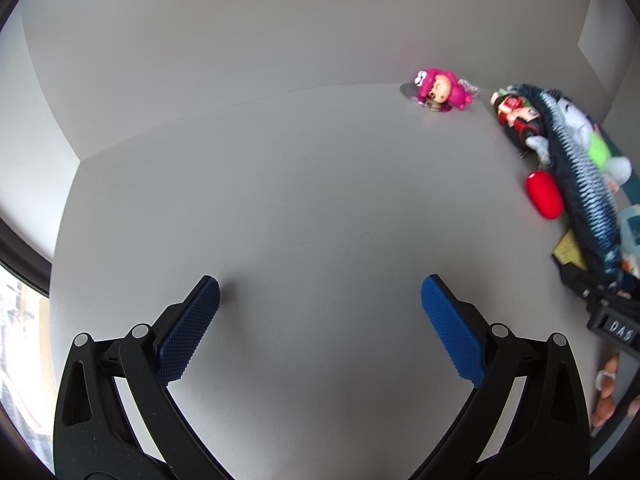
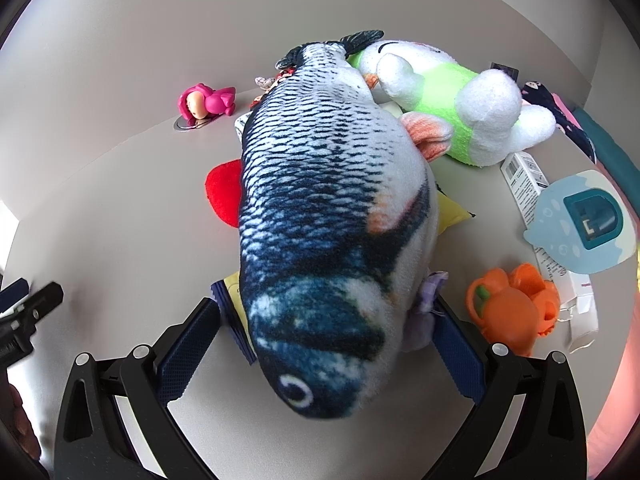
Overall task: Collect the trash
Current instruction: 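Grasp the blue fish plush with the left gripper while the right gripper grasps the white-green bunny plush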
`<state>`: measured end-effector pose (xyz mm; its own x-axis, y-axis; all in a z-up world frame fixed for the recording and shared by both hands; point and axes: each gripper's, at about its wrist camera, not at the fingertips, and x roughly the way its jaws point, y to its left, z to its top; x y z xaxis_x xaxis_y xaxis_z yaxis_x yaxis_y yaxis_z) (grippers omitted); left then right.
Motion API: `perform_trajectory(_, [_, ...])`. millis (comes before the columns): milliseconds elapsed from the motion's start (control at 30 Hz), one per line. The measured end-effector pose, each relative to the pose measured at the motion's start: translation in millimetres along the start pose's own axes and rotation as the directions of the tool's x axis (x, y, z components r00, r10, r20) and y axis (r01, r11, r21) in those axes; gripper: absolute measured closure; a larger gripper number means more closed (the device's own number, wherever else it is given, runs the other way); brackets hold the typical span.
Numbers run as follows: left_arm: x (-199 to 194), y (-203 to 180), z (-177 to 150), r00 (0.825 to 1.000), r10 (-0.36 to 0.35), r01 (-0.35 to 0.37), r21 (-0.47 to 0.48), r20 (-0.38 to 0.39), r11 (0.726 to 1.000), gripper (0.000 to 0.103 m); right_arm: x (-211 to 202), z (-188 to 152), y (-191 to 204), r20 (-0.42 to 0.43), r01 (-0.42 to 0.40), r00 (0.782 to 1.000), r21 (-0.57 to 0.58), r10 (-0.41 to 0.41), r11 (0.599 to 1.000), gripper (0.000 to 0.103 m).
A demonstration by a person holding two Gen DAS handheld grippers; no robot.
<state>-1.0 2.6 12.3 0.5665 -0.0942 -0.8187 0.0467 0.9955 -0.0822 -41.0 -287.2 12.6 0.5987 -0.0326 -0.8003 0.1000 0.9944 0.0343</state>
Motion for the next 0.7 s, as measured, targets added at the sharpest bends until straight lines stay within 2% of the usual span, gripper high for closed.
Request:
perform_trajectory(133, [-13.2, -13.3, 6.3, 0.999, 0.012, -0.013, 0.013, 0.034, 1.0, 0.005, -24.3, 6.1, -7.0, 0.04, -0.037, 0.998, -0.015, 0.038, 0.999, 0.002])
perform_trajectory(233, [-19.6, -25.0, 21.5, 0.999, -0.016, 0.016, 0.011, 0.036, 1.0, 0.005, -45.4, 18.1, -14.8, 0.069, -0.062, 0.996, -0.033, 0.064, 0.998, 0.002])
perform_trajectory(400, [-21.7, -73.0, 41.9, 0.999, -0.034, 0.031, 0.079, 0.038, 0.996, 0.006, -68.5, 48.1, -38.9, 0.099, -0.093, 0.991, -0.021, 0.095, 0.995, 0.002])
perform_trajectory(600, [-27.4, -121.3, 56.3, 0.993, -0.11, 0.104, 0.149, 0.033, 0.983, 0.005, -69.1, 88.4, -75.6, 0.118, -0.06, 0.991, 0.021, 0.057, 0.998, 0.004])
perform_trajectory(700, [-20.2, -155.5, 61.9, 0.989, -0.147, 0.143, 0.17, 0.015, 0.975, 0.005, -52.0, 111.3, -100.0, 0.089, -0.046, 0.995, 0.053, 0.041, 0.998, 0.014])
